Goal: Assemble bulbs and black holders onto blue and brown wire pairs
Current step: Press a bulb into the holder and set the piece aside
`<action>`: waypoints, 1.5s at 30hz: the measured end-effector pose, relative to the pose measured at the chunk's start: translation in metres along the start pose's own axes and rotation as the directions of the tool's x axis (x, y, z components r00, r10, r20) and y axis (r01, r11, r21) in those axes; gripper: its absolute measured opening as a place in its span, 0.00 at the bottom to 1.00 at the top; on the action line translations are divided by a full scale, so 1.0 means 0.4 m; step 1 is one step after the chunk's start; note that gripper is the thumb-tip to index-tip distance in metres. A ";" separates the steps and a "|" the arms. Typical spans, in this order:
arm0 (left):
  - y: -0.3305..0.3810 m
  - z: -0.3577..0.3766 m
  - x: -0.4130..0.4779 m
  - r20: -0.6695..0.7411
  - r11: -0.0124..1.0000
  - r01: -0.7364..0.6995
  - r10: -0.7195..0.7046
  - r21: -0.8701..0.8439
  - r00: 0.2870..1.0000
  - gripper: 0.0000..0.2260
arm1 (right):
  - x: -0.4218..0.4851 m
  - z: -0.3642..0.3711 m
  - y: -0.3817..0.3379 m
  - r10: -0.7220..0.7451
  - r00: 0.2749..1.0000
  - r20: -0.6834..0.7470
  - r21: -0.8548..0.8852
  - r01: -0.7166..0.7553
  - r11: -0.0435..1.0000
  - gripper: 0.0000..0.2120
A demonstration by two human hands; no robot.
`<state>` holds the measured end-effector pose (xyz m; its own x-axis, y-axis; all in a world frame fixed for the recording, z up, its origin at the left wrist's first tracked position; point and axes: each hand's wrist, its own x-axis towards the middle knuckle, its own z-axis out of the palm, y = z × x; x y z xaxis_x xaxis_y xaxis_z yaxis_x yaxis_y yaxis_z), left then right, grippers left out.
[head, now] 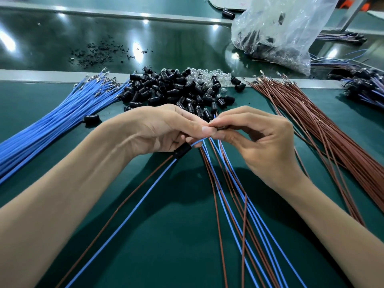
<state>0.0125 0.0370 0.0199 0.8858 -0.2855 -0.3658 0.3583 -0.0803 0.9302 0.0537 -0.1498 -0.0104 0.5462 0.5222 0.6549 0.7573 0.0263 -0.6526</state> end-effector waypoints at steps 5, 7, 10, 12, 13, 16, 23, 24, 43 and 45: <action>-0.008 0.007 0.004 -0.054 0.997 -0.066 0.064 -0.039 0.997 0.06 | 0.008 -0.007 0.013 0.061 0.997 -0.054 0.013 -0.061 0.998 0.12; -0.010 0.015 0.008 -0.093 0.994 -0.105 0.102 -0.031 0.990 0.06 | 0.010 -0.009 0.016 0.082 0.994 -0.068 0.004 -0.082 0.997 0.13; -0.013 0.021 0.009 -0.122 0.991 -0.129 0.124 -0.028 0.985 0.06 | 0.007 -0.010 0.018 0.133 0.990 -0.057 0.028 -0.131 0.991 0.12; -0.008 0.020 0.004 -0.082 0.995 -0.102 0.101 -0.011 0.991 0.06 | 0.004 -0.011 0.015 0.162 0.986 -0.030 0.057 -0.160 0.985 0.13; -0.006 0.020 0.002 -0.063 0.996 -0.086 0.087 0.008 0.994 0.07 | 0.003 -0.011 0.014 0.179 0.984 -0.015 0.073 -0.177 0.981 0.14; -0.005 0.020 0.001 -0.056 0.996 -0.067 0.070 0.059 0.996 0.08 | 0.000 -0.013 0.009 0.245 0.970 0.008 0.135 -0.244 0.960 0.14; -0.010 0.017 0.005 -0.028 0.995 -0.089 0.091 0.051 0.995 0.08 | 0.006 -0.010 0.003 0.230 0.973 -0.004 0.165 -0.227 0.960 0.14; -0.012 0.016 0.005 -0.035 0.994 -0.106 0.107 0.033 0.994 0.08 | 0.008 -0.010 0.004 0.229 0.973 -0.020 0.149 -0.224 0.963 0.14; 0.011 -0.054 -0.040 -0.033 0.927 0.011 0.001 0.375 0.999 0.15 | 0.010 -0.032 0.007 0.230 0.971 -0.072 0.098 -0.222 0.970 0.12; 0.011 -0.060 -0.043 -0.007 0.916 -0.011 0.015 0.401 1.000 0.13 | 0.011 -0.034 0.005 0.223 0.971 -0.079 0.092 -0.216 0.972 0.12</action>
<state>0.0059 0.0643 0.0294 0.8933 -0.2798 -0.3516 0.2000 -0.4530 0.8688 0.0625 -0.1589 -0.0038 0.7282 0.4457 0.5206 0.5853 -0.0093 -0.8108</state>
